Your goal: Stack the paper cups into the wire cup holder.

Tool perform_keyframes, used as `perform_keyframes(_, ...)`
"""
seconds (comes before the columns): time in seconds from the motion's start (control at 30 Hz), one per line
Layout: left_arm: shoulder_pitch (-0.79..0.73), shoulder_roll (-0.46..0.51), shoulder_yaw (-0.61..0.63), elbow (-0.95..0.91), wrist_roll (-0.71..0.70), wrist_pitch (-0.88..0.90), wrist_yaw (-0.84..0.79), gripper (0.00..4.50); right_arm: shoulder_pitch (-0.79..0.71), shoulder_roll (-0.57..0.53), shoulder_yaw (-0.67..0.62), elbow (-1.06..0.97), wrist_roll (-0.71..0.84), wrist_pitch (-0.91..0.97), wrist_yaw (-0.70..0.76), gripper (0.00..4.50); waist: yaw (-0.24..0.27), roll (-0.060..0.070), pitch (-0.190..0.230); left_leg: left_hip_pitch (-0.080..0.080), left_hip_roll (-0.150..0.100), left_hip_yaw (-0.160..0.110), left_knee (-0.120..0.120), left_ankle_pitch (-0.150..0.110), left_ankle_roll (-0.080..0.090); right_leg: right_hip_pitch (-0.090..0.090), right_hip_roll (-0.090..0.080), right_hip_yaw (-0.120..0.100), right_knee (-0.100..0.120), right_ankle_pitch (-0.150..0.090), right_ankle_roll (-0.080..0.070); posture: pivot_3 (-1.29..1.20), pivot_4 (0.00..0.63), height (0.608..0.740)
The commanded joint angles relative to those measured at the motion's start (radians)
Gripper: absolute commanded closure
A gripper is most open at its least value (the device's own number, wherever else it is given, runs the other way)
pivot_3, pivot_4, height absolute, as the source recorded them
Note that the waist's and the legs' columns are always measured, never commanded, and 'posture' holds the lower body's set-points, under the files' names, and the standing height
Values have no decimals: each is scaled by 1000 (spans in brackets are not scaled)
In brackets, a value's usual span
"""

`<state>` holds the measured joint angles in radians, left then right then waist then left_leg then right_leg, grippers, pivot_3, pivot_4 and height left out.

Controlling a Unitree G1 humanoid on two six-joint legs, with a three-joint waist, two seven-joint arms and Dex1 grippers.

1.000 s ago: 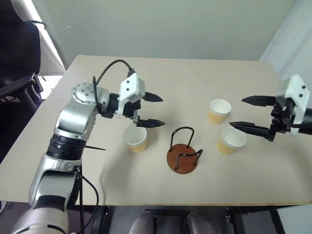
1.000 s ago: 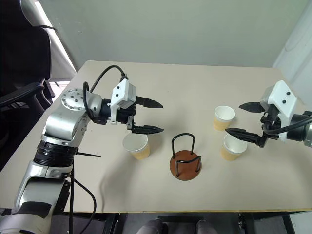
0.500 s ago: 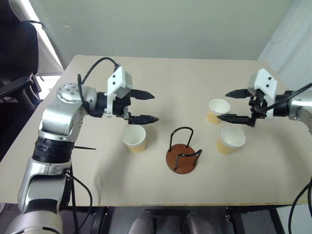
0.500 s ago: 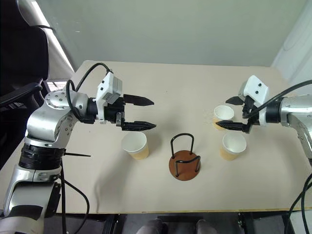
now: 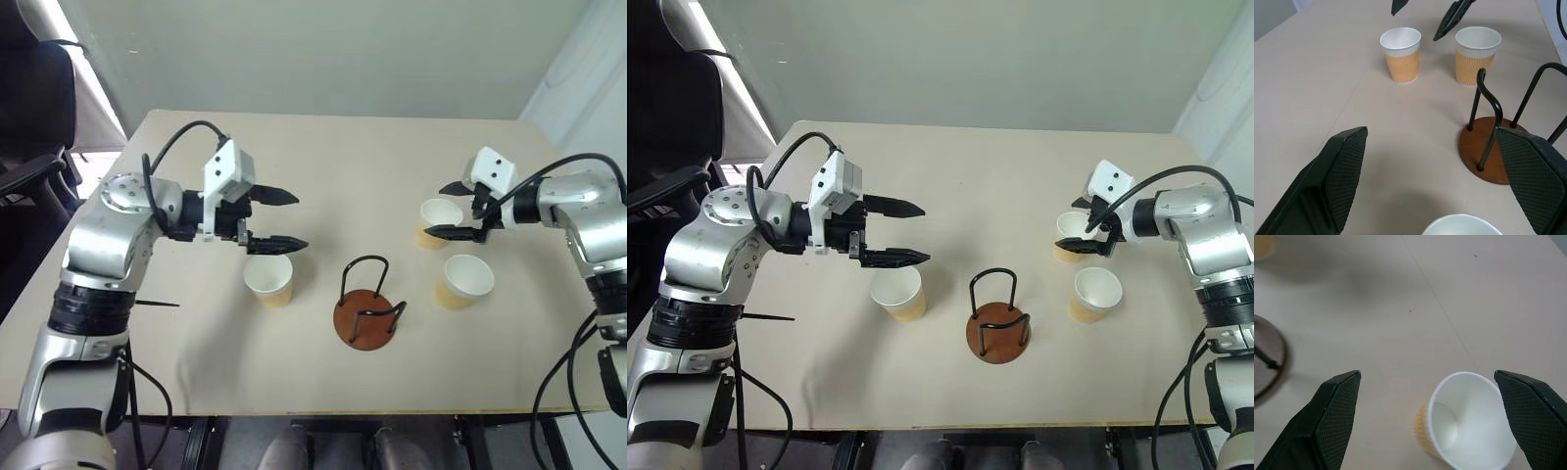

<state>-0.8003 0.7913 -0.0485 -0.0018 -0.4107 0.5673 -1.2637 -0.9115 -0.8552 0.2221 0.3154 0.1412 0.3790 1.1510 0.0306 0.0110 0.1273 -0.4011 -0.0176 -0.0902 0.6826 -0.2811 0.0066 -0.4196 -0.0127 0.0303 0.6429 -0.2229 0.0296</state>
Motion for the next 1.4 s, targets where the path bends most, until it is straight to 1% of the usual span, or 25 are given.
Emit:
perform_keyframes(0.03,0,15,35,-36,-20,-5,6,56,-32,8,3,38,-45,-41,15,0,0,0,0,0,0,0,0,0,0,0,0,0,0,0,0,0,150,740)
perform_keyframes(0.37,-3,17,29,-30,-15,-15,8,56,-52,25,56,156,-198,-173,33,0,-1,0,0,-1,0,0,-1,0,0,0,0,0,0,0,0,0,150,740)
perform_keyframes(0.57,-2,17,24,-28,-9,-22,8,56,-76,57,63,202,-243,-212,32,0,0,0,0,-1,0,0,-1,0,0,0,0,0,0,0,0,0,150,740)
perform_keyframes(0.67,1,17,21,-32,-9,-20,7,0,-82,72,64,216,-258,-227,37,606,1,0,0,-1,0,-1,-1,0,0,0,0,0,0,0,0,0,150,740)
perform_keyframes(0.8,3,22,16,-37,-11,-17,-3,0,-87,81,64,230,-272,-244,49,2070,1,0,0,-1,0,-1,-1,0,-1,0,0,-1,0,0,0,0,150,740)
perform_keyframes(0.83,3,26,13,-38,-14,-14,-14,0,-87,82,64,232,-274,-245,56,2391,1,0,0,-1,0,-1,-2,0,-1,0,0,-1,0,0,0,0,150,740)
perform_keyframes(0.87,3,30,9,-38,-17,-11,-27,0,-88,84,65,233,-275,-246,63,2843,1,0,0,-1,0,-1,-2,0,-1,0,0,-1,0,0,0,0,150,740)
perform_keyframes(1.0,4,56,-6,-49,-29,3,-86,0,-87,86,58,230,-275,-245,82,4307,1,0,0,-1,0,-1,-2,0,-1,0,0,-1,0,0,0,0,150,740)
perform_keyframes(1.03,-2,65,-10,-45,-32,7,-105,0,-87,86,56,227,-273,-242,88,4472,1,0,0,-1,0,-1,-2,0,-1,0,0,-1,0,0,0,0,150,740)
perform_keyframes(1.17,-18,92,-22,-30,-31,6,-151,0,-81,84,47,202,-262,-225,110,4472,1,0,0,-1,0,-1,-2,0,-1,0,0,-1,0,0,-1,0,150,740)
perform_keyframes(1.3,-35,110,-29,-9,-17,-9,-174,0,-72,66,18,128,-230,-187,134,4472,1,1,0,-1,0,-1,-2,0,-1,0,0,-1,-1,0,-1,0,150,740)
perform_keyframes(1.4,-41,112,-21,-20,-31,2,-178,0,-59,27,-15,5,-192,-140,164,4472,1,1,1,-2,0,-1,-2,0,-1,-1,0,-1,-1,0,-1,0,150,740)
